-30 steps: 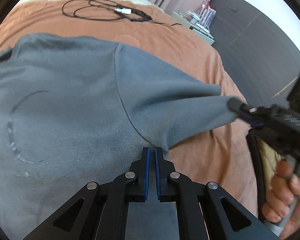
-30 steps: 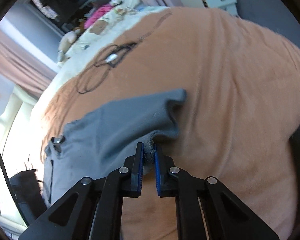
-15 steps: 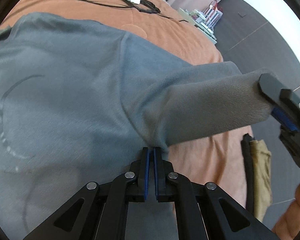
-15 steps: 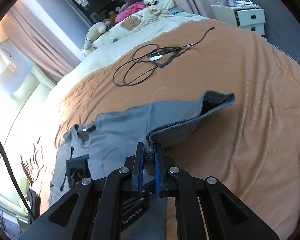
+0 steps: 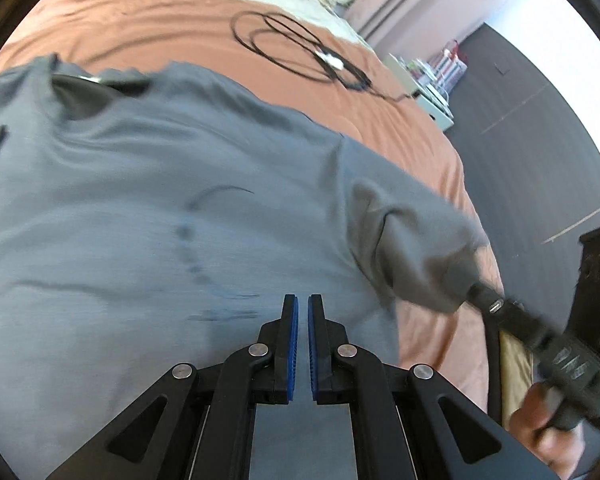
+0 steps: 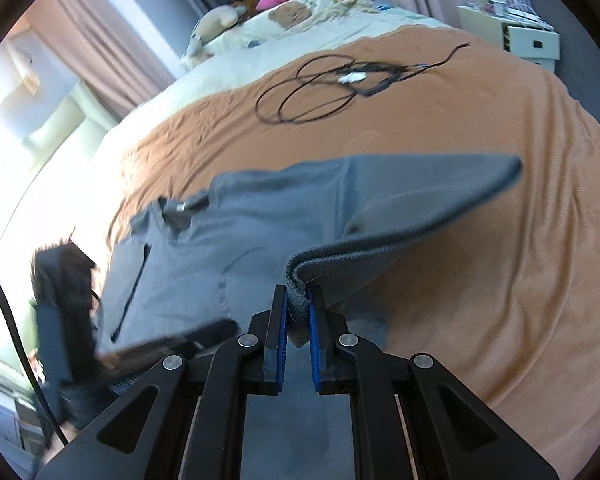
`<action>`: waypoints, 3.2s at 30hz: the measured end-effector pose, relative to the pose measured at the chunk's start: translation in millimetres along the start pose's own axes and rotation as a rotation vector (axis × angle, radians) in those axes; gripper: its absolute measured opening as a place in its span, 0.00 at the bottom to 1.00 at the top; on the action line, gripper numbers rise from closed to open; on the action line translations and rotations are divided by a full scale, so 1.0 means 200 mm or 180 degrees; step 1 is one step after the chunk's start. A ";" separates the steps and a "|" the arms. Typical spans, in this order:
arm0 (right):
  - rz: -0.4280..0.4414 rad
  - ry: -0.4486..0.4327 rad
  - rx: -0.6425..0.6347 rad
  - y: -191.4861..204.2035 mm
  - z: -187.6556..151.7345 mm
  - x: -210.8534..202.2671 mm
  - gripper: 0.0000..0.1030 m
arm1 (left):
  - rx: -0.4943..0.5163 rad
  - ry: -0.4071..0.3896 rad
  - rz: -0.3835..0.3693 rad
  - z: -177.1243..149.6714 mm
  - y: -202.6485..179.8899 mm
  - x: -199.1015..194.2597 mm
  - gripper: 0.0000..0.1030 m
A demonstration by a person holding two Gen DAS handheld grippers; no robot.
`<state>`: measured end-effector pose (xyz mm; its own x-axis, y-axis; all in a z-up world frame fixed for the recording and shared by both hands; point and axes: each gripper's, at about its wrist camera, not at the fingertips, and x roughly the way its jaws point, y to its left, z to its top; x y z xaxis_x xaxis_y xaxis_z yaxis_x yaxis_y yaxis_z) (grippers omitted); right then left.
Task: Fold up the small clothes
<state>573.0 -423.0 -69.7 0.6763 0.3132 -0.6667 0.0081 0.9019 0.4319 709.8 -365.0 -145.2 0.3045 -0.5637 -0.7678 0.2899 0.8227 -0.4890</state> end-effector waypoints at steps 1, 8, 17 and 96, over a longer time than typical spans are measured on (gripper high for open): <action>-0.0017 0.0042 -0.0046 0.03 -0.02 0.02 0.06 | -0.0010 -0.0030 0.0036 0.00 0.03 -0.05 0.03; -0.0096 0.0392 -0.0330 0.16 -0.12 0.17 0.09 | -0.0032 -0.0119 0.0174 0.02 0.10 -0.20 0.03; -0.0055 0.0348 -0.0135 0.06 -0.04 0.08 0.60 | 0.0071 -0.0103 0.0181 -0.01 0.06 -0.23 0.03; -0.0510 0.0192 -0.0161 -0.02 0.16 0.50 0.52 | 0.0021 0.0059 0.0227 0.06 0.36 -0.05 0.30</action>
<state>663.8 -405.3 -119.0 0.6239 0.1803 -0.7605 0.0740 0.9550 0.2872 738.9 -301.2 -166.8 0.3079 -0.5021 -0.8081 0.2741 0.8602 -0.4301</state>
